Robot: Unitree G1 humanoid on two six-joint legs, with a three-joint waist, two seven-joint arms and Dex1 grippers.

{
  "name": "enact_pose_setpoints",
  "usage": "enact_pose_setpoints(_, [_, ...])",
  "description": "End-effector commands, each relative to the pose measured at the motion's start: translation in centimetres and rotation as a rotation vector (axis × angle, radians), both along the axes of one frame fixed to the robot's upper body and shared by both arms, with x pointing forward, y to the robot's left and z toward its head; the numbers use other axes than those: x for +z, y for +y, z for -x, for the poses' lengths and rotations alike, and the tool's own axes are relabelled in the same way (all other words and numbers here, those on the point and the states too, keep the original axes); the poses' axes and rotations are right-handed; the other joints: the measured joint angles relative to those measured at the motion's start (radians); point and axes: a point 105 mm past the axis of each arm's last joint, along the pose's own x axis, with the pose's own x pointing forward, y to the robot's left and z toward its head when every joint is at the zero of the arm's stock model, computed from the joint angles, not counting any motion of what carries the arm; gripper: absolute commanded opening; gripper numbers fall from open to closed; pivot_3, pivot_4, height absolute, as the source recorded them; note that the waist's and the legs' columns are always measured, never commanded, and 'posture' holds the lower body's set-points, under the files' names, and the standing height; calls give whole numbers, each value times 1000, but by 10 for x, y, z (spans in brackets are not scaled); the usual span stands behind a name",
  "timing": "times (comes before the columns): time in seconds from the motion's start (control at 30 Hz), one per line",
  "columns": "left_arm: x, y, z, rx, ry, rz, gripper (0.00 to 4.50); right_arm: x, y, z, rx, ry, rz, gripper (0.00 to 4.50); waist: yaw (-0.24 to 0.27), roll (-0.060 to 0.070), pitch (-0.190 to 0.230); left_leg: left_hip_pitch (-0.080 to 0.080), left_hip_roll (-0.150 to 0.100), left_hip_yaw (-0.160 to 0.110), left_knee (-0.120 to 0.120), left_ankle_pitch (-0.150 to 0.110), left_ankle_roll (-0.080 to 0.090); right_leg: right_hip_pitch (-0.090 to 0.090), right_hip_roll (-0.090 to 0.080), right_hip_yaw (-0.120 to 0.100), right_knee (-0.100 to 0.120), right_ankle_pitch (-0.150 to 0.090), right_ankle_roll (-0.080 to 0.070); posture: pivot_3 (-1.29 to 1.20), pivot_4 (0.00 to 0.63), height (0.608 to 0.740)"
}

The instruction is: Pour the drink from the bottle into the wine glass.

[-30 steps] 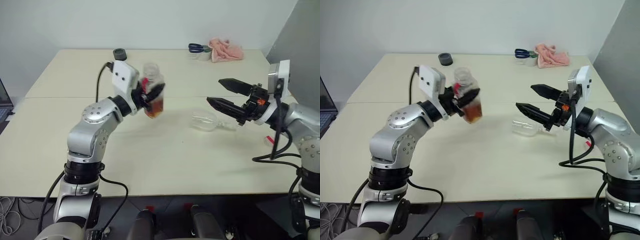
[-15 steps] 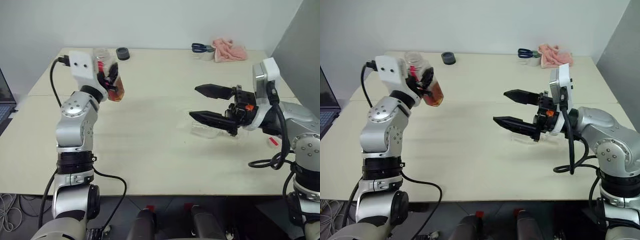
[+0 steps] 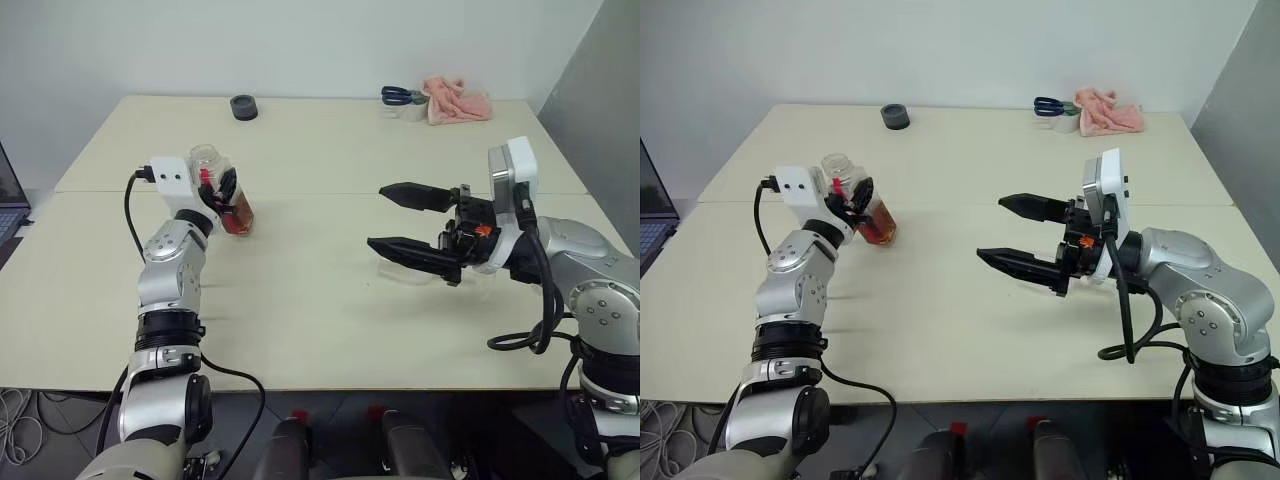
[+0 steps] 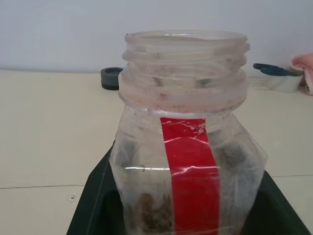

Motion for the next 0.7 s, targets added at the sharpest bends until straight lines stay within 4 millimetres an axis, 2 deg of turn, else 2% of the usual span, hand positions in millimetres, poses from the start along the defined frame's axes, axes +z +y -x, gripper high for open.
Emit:
enact_pose_setpoints(0.03, [11,-4,1,-21,-62,-67,1795,7,1,5,-1,-54,-13,4492,0,0,0,0,0,0,0,0,0,0,0,0,0,0,0,0,150,740])
enact_pose_setpoints(0.37, [-6,-11,0,-39,-51,-105,1795,8,2,7,-11,-64,-14,4492,0,0,0,0,0,0,0,0,0,0,0,0,0,0,0,0,150,740])
enact_pose_setpoints(0.4, [-7,-11,1,-41,-49,-95,2475,7,2,7,-11,-64,-13,4500,0,0,0,0,0,0,0,0,0,0,0,0,0,0,0,0,150,740])
enact_pose_setpoints(0.6, [-10,-3,10,-8,-42,-81,4294,7,3,8,-12,-67,-5,4500,-1,0,0,0,0,0,0,0,0,0,0,0,0,0,0,0,150,740])
enact_pose_setpoints(0.63, [-10,-2,12,-3,-41,-79,4465,6,3,8,-12,-67,-5,4500,-1,0,0,0,0,0,0,0,0,0,0,0,0,0,0,0,150,740])
enact_pose_setpoints(0.7, [-12,0,16,6,-35,-77,4465,6,2,8,-13,-67,-4,4500,-1,0,0,0,1,-1,0,0,0,0,0,0,0,0,0,0,150,740])
